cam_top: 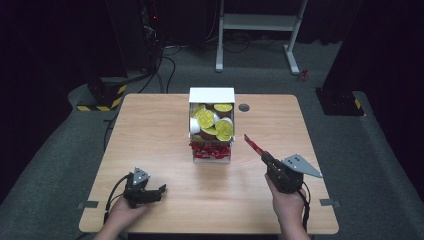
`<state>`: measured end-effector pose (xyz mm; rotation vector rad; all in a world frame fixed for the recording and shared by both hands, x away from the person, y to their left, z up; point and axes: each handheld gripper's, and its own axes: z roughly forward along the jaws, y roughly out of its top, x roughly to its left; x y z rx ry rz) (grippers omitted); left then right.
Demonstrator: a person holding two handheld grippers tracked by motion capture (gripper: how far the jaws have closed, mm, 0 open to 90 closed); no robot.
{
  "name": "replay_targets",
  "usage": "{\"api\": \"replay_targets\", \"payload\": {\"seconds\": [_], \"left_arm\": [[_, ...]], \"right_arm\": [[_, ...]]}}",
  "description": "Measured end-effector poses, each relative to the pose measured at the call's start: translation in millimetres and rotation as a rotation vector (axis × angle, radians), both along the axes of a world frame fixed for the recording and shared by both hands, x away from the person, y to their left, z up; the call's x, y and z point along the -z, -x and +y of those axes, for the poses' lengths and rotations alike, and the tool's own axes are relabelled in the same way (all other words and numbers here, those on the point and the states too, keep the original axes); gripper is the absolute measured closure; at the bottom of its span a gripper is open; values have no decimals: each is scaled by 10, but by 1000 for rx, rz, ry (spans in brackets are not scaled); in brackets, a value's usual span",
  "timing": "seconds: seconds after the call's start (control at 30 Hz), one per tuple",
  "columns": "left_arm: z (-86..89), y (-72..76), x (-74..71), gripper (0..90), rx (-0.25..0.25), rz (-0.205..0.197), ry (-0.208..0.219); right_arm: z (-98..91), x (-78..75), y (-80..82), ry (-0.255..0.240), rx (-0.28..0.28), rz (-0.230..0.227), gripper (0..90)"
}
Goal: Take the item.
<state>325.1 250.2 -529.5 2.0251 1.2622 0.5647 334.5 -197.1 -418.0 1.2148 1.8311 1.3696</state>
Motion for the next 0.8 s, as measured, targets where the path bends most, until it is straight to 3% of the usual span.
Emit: {"api": "replay_targets", "payload": {"seconds": [0.8], "left_arm": [[0, 0, 0, 144, 0, 0, 0]], "right_arm": [[-134, 79, -344, 41, 97, 12, 871]]}}
